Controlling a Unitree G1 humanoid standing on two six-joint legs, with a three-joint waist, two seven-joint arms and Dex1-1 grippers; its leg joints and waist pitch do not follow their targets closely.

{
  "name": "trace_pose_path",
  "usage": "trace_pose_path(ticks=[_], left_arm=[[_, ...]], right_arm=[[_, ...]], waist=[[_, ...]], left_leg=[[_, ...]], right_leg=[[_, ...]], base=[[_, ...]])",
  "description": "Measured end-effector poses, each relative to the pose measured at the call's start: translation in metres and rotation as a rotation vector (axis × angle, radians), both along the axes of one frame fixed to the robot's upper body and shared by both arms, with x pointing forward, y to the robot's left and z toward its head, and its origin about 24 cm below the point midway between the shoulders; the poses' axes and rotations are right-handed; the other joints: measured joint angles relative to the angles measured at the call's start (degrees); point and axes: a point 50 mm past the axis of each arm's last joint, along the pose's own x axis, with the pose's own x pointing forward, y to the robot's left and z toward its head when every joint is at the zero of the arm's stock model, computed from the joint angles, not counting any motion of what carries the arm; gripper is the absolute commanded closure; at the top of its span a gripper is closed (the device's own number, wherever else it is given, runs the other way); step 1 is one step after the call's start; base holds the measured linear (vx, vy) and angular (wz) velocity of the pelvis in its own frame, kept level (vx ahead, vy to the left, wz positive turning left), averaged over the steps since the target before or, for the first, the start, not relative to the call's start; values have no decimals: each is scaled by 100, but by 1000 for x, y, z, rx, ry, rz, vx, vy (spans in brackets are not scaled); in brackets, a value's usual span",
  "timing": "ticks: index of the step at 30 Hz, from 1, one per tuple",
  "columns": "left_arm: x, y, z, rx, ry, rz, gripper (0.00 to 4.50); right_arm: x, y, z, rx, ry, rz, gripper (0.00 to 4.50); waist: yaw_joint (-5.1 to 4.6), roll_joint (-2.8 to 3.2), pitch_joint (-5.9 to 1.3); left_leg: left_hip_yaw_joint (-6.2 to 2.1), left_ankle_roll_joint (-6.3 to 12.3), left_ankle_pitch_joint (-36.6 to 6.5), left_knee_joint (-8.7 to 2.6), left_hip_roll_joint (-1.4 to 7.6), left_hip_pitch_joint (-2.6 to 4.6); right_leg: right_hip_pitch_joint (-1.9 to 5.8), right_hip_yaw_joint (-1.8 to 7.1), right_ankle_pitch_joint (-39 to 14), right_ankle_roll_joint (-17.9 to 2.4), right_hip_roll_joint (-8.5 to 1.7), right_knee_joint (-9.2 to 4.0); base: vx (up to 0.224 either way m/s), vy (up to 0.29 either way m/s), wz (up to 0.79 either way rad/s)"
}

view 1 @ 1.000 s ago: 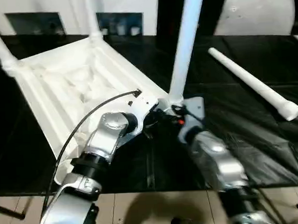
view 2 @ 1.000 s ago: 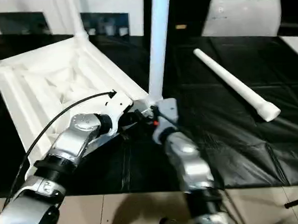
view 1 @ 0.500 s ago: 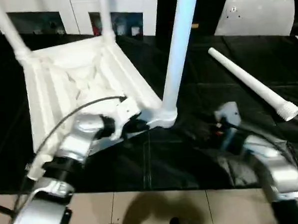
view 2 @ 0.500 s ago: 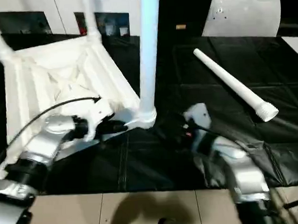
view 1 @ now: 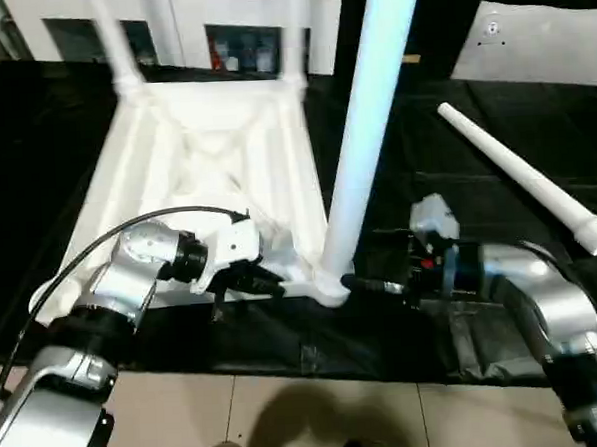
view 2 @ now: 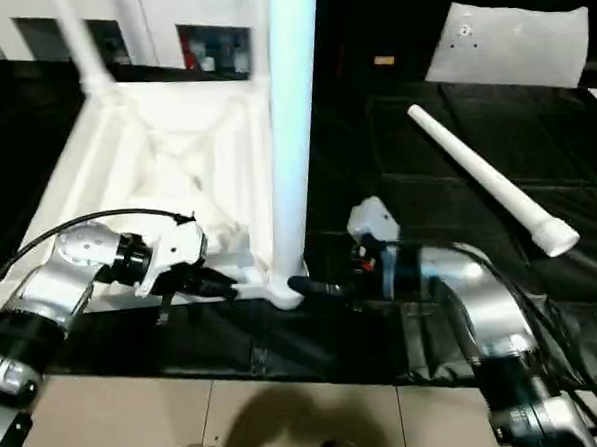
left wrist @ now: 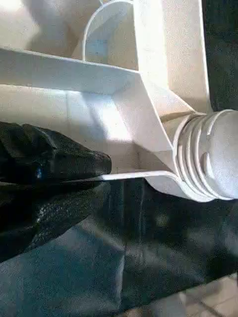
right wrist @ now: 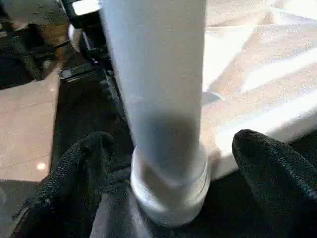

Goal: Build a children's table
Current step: Rotate leg to tighten

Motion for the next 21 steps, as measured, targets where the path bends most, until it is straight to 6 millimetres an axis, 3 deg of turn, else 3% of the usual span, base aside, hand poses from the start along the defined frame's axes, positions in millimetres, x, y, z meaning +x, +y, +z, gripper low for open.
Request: trace_pose_path(ticks=[3,21], left_arm=[[0,0,1,13,6,-32,450],[1,-3,1,32,7,-100,450]], right_arm=[[2,3,1,-10,10,44,61],[4,13,-9,-26,66,152,210]], waist=[[16,-3,1],[49,-7,0]], left_leg=[[-1,-13,-8,25,5,-1],[-3,-33,-13,44,12,-5]], right_leg=[[-4,1,-1,1,0,30],[-4,-3,1,-1,-1,45]], base=[[0,0,0],[0,0,0]])
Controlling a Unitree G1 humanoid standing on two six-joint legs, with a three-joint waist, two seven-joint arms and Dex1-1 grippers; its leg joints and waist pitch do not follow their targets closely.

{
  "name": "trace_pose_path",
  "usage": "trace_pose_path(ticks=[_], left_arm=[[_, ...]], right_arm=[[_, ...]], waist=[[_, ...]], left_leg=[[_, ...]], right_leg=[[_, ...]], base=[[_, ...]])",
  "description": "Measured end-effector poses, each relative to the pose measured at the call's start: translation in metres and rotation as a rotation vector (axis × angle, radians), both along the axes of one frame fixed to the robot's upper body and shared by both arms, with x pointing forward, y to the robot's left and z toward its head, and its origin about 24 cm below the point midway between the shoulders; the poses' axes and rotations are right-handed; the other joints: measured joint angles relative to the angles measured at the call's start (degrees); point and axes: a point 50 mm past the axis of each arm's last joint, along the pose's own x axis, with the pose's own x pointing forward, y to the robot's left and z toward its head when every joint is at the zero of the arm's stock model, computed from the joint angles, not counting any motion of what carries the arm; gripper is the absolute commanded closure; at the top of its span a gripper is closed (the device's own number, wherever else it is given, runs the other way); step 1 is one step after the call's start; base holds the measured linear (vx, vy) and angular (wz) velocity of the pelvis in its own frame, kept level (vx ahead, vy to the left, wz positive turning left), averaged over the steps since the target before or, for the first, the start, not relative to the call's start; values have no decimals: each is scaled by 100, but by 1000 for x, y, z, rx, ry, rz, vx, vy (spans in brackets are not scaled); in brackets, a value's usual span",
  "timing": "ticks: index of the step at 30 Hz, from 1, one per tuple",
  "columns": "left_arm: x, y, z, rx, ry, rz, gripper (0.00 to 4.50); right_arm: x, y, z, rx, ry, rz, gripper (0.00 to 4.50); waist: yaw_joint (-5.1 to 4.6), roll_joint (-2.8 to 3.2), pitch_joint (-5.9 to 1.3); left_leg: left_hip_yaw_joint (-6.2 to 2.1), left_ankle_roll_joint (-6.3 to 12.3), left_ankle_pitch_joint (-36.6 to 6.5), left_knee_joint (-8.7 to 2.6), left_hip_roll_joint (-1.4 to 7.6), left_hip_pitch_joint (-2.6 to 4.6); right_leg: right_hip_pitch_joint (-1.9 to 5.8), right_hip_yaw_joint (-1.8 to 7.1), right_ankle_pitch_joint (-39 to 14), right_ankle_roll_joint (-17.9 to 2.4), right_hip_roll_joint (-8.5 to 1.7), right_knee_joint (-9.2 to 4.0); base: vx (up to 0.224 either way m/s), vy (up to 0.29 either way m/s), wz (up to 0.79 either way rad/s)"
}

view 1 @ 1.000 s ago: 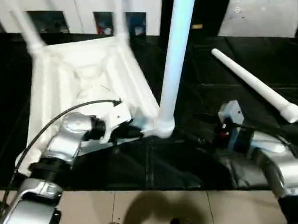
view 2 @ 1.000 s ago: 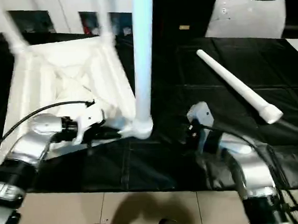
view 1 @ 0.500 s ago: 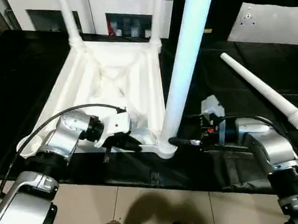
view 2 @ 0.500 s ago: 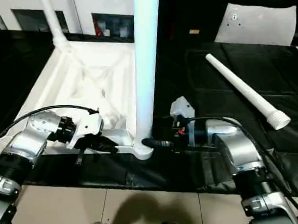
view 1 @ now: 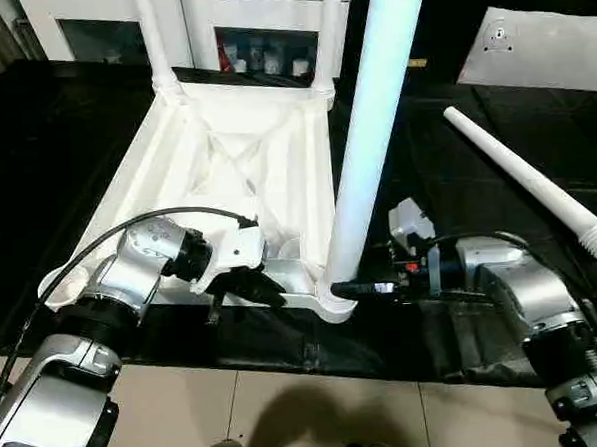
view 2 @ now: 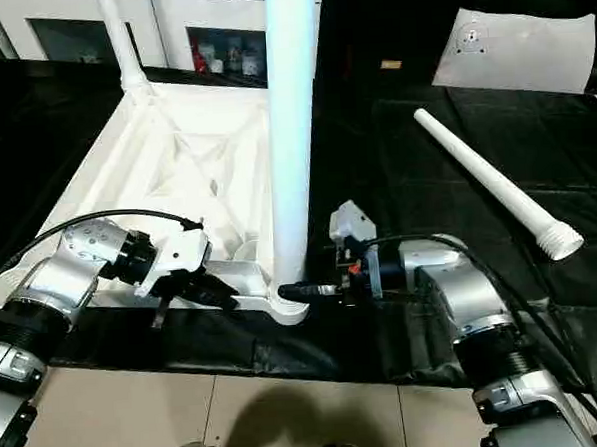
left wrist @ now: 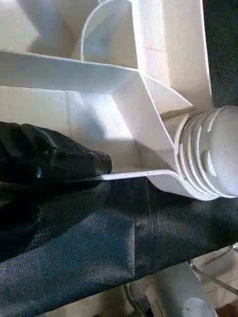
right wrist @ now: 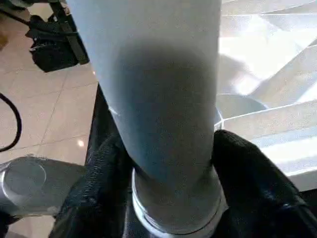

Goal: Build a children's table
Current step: Rotate leg to tighten

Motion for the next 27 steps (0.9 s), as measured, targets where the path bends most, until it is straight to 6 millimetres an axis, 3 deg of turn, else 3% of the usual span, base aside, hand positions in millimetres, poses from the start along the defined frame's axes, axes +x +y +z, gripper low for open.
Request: trace_pose_path(ticks=[6,11,15,17,20,25,26,27], left_arm=[[1,0,-1,-3,6,5,450],[0,-10,-4,-35,63,79,450],[0,-17,-10,-69,85,215,450],[2,-24,-14,-91,98,300,450],[6,-43,-19,-126,112,453,450],[12,-65,-25,-169,106,661,450],[15,-70,-25,-175,89,705,450],[17,-74,-24,-174,74,734,450]], right_arm=[[1,1,1,-6,-3,6,246],[-8,-2,-4,13,22,-50,252],[-11,-4,-13,27,19,-201,252],[-9,-5,-16,34,13,-304,253],[0,-4,-20,29,7,-525,254],[17,14,-23,42,20,-837,254],[22,20,-22,41,21,-911,254],[27,25,-22,43,27,-964,254]], waist=[[2,0,0],[88,2,-1],[51,16,-8],[-15,26,-14],[-226,50,-26],[-552,209,-4],[-582,228,15],[-563,221,41]], left_leg=[[0,-1,0,0,1,2],[1,-1,-1,-1,-3,10],[7,-2,-1,0,-10,103],[7,-1,-1,1,-23,121],[-12,2,-3,-20,-61,121],[-115,14,-10,-26,-4,102],[-119,14,-10,-38,1,81],[-102,14,-10,-54,-3,73]], right_leg=[[2,0,0,0,0,1],[14,1,-1,2,-4,-2],[100,2,-29,47,-16,-11],[116,0,-36,59,-30,-27],[134,-55,-50,81,-75,-120],[305,-339,-63,81,-98,-449],[309,-334,-110,67,-94,-381],[287,-302,-241,32,-94,-224]], base=[[0,0,0],[0,0,0],[0,0,0],[0,0,0],[-58,35,-5],[-46,59,-6],[-51,57,-5],[-101,17,5]])
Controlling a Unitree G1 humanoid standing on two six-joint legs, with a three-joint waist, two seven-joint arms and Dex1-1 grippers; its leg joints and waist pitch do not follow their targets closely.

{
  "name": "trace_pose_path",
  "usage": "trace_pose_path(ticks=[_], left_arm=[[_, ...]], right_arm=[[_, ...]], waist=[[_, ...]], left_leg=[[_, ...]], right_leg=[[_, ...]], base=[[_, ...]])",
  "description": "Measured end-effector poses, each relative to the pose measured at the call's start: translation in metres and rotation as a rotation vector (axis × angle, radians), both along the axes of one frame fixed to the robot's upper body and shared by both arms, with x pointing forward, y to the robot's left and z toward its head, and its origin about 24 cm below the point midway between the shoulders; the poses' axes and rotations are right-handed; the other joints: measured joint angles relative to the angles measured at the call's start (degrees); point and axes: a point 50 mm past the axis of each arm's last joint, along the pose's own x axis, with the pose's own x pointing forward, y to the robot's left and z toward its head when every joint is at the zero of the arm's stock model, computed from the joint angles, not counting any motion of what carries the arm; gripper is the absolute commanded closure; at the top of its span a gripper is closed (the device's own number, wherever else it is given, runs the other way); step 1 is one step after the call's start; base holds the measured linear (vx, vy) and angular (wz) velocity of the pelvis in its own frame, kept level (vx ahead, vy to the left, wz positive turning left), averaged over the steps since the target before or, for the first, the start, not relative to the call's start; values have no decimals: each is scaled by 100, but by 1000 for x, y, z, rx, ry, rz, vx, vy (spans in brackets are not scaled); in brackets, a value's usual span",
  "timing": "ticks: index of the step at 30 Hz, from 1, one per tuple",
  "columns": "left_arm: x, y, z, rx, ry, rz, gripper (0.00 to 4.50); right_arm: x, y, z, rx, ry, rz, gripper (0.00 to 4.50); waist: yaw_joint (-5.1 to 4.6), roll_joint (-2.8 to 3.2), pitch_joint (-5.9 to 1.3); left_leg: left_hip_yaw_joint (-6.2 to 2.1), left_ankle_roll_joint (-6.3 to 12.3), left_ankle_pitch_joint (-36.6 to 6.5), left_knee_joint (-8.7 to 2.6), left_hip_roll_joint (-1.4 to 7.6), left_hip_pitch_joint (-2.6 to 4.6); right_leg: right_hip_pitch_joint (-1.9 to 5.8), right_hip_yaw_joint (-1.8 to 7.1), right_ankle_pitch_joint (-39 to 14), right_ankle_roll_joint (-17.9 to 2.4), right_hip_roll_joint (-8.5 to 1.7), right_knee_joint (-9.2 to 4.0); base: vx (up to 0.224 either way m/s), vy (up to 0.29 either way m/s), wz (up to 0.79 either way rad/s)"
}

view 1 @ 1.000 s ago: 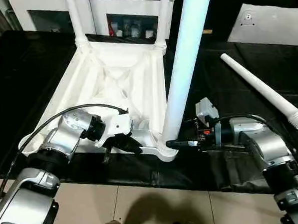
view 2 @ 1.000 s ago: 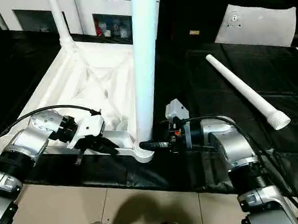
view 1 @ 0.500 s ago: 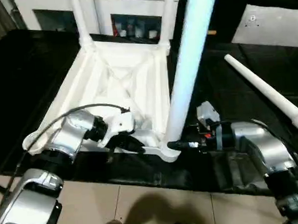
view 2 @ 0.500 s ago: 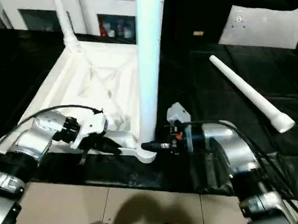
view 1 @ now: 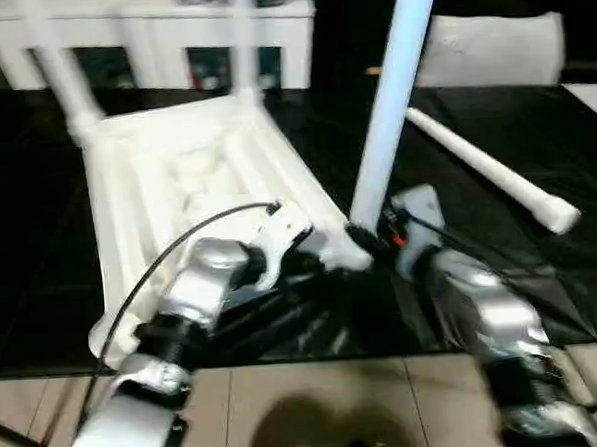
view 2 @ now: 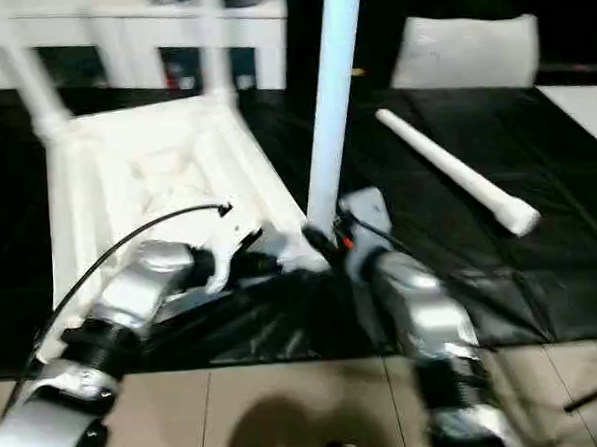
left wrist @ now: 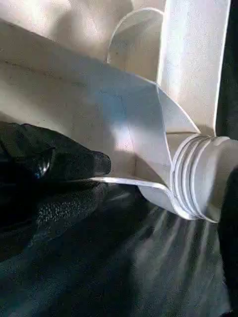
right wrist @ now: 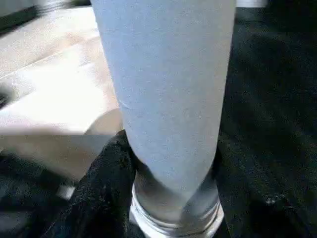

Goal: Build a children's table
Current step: Rotate leg to tighten

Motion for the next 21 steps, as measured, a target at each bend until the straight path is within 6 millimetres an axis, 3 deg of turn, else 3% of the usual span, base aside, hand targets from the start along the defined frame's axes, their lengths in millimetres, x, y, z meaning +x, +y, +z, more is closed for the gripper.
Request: trace_pose_path(ticks=[1,2,3,4,5,6,8,12,21], left_arm=[[1,-6,0,10,-6,14,450],[3,-9,1,16,-25,32,450],[3,-9,2,18,-35,48,450],[4,-9,2,19,-40,58,450],[4,-10,3,18,-43,61,450],[5,-12,4,14,-51,61,450],[5,-12,6,14,-71,54,450],[7,-3,8,37,-127,21,450],[10,-1,12,41,-176,-22,450]], right_arm=[[1,0,-1,-3,5,-43,254],[4,2,1,-7,2,-75,254],[8,5,3,-9,-1,-91,254],[10,9,4,-10,-4,-106,254],[12,12,5,-8,-9,-116,254],[13,12,6,8,-17,-141,219],[13,13,7,25,-25,-163,198],[12,21,10,56,-40,-165,160],[-2,14,2,48,-96,-149,99]], waist=[[57,-63,4],[126,-245,6],[158,-267,2],[215,-241,-7],[275,-171,-29],[310,-90,-59],[288,-118,-66],[204,-116,-65],[208,-111,-68]], left_leg=[[135,0,0,-30,-1,35],[307,-2,-1,-20,-35,140],[287,-32,-95,76,-74,119],[162,48,-182,138,-92,114],[23,25,-160,90,-114,48],[-84,-90,28,43,-116,8],[-62,-79,64,39,-98,-6],[-36,-80,63,-39,-83,-16],[-17,-94,79,-90,-69,-53]], right_leg=[[-50,97,-200,-140,-14,347],[-122,357,-328,58,-25,514],[-174,406,-285,130,-11,533],[-215,387,-282,135,-1,514],[-182,329,-277,138,1,500],[-206,279,-211,106,39,461],[-212,304,36,53,72,384],[-217,311,157,42,94,281],[-235,304,179,15,106,224]], base=[[-37,-72,26],[-37,-72,26],[57,-133,12],[111,-65,-41],[111,-65,-41],[96,7,-38],[0,0,0],[0,0,0],[0,0,0]])
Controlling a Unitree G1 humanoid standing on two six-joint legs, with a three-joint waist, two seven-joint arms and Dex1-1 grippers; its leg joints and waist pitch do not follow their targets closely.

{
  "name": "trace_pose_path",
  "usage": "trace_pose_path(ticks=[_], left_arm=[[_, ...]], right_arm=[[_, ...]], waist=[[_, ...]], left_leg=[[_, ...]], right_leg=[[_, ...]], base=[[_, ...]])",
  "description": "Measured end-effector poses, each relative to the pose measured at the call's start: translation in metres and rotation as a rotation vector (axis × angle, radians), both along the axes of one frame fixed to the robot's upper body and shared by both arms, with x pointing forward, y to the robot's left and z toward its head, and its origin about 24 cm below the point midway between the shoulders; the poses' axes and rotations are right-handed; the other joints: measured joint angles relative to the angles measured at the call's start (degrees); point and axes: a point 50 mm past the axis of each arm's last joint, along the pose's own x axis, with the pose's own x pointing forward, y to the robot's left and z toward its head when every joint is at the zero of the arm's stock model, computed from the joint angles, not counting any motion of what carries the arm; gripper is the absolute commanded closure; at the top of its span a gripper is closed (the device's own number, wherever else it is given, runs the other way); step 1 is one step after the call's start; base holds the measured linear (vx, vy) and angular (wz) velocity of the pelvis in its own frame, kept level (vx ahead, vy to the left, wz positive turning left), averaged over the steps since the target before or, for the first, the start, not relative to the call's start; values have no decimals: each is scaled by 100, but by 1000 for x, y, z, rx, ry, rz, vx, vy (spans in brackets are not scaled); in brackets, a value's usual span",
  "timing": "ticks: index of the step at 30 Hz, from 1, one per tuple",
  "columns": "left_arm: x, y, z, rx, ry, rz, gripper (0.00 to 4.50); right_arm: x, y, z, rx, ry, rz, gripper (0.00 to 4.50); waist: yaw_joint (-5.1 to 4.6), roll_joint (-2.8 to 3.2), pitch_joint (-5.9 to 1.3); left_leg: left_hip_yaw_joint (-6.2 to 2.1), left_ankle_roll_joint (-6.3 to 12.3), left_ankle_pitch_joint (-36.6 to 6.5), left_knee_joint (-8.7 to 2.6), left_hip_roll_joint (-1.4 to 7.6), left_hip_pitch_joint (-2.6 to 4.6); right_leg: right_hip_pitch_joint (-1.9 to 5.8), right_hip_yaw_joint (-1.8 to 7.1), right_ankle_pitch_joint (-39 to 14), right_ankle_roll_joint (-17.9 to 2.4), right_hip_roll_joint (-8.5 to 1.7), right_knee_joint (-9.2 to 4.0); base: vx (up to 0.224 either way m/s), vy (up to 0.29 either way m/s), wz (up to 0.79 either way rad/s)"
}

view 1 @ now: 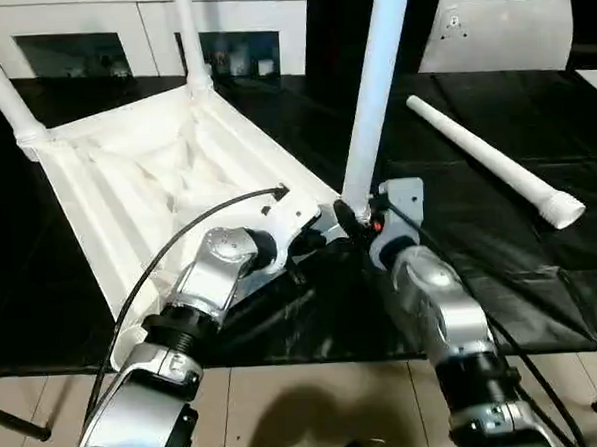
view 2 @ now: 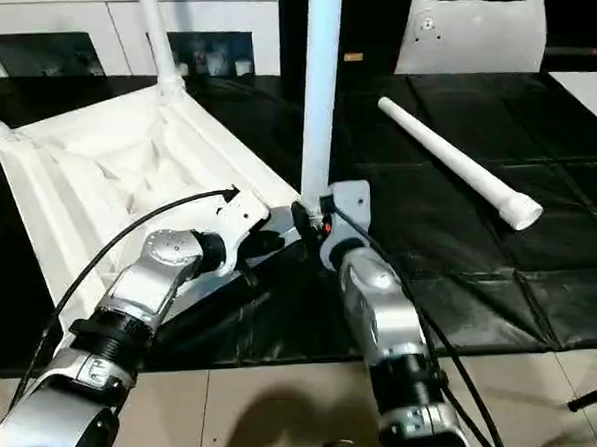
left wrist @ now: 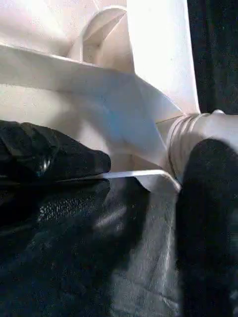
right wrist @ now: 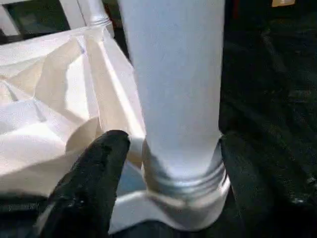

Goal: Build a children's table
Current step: Rotate leg to tighten, then rotate table base

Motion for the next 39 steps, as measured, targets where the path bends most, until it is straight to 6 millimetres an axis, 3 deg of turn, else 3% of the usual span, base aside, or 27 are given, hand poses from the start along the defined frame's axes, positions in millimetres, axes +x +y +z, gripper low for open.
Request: trace_pose_path(ticks=[5,8,11,15,21,29,34,39], left_arm=[[0,-3,1,-26,3,-21,450],[0,2,1,-106,23,3,395],[3,-2,22,-307,-45,26,385],[7,8,48,-382,-150,62,353],[8,73,62,-244,-238,294,331],[-14,169,60,153,-244,613,404],[-25,202,59,400,-265,683,442],[-29,202,45,478,-198,674,442]], right_arm=[[-13,-19,9,72,-58,49,50],[-18,-29,21,72,-117,75,20],[-23,-35,21,48,-114,84,2],[-28,-27,22,36,-107,149,0],[-36,-18,14,-48,-28,275,0],[-42,2,-3,-121,112,382,0],[-38,5,-18,-179,209,349,0],[-30,9,-20,-202,235,319,0]], waist=[[74,8,-5],[82,11,-3],[130,-7,-5],[93,-9,-6],[65,-11,-8],[73,-42,-27],[112,-74,-47],[107,-75,-50]], left_leg=[[18,44,12,5,2,-30],[40,40,11,5,16,-28],[87,35,9,30,69,-22],[105,26,2,33,76,-28],[104,21,1,34,85,-22],[98,14,-3,49,86,-26],[95,12,-4,76,86,-22],[93,12,-5,108,87,-20]], right_leg=[[-8,5,0,-1,-4,-11],[-8,3,1,-1,-3,-6],[-10,-15,1,-2,4,-5],[-10,-9,3,-4,5,-2],[-10,-10,2,-2,15,4],[-18,-10,2,-2,17,9],[-11,-8,1,0,13,27],[-3,-3,6,10,11,40]], base=[[0,0,0],[0,0,0],[0,0,0],[0,0,0],[0,0,0],[0,0,0],[0,0,0],[0,0,0]])
